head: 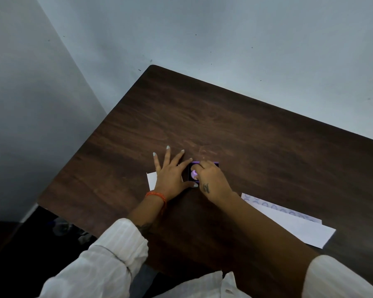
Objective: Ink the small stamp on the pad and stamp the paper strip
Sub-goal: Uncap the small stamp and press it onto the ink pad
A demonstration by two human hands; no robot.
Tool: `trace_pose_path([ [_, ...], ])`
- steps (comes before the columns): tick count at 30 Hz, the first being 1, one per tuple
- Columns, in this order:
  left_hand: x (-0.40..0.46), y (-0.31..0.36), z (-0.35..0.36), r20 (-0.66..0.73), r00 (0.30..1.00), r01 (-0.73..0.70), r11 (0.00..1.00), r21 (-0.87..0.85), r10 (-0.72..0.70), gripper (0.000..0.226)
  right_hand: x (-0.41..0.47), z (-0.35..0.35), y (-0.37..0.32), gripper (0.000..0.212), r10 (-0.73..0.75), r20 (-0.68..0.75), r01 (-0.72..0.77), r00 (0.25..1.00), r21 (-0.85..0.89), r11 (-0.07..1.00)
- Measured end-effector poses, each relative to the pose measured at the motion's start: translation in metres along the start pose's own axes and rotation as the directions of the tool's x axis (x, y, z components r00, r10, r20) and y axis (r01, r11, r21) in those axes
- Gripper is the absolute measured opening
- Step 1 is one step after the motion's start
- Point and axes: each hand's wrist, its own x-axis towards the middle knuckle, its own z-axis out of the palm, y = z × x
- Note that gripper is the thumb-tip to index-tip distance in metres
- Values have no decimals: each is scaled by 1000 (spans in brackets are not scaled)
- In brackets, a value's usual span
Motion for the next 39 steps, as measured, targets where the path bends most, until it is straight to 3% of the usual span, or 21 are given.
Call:
trace_pose_path([
  [10, 0, -3, 4, 10, 998, -57, 997, -48, 57, 78, -1, 2, 0, 38, 1, 30, -1, 1000, -7, 1000],
  [17, 0, -2, 3, 12, 999, -48, 999, -23, 48, 78, 12, -23, 7, 13, 95, 8, -95, 995, 206, 974],
  [27, 4, -6, 8, -18, 999, -51, 998, -22, 50, 78, 19, -7, 1, 18, 24, -11, -24, 1000, 2, 1000],
  [39, 4, -4, 6, -3, 999, -33, 997, -63, 33, 77, 19, -1, 2, 35, -21, -14, 20, 1000, -58, 998],
])
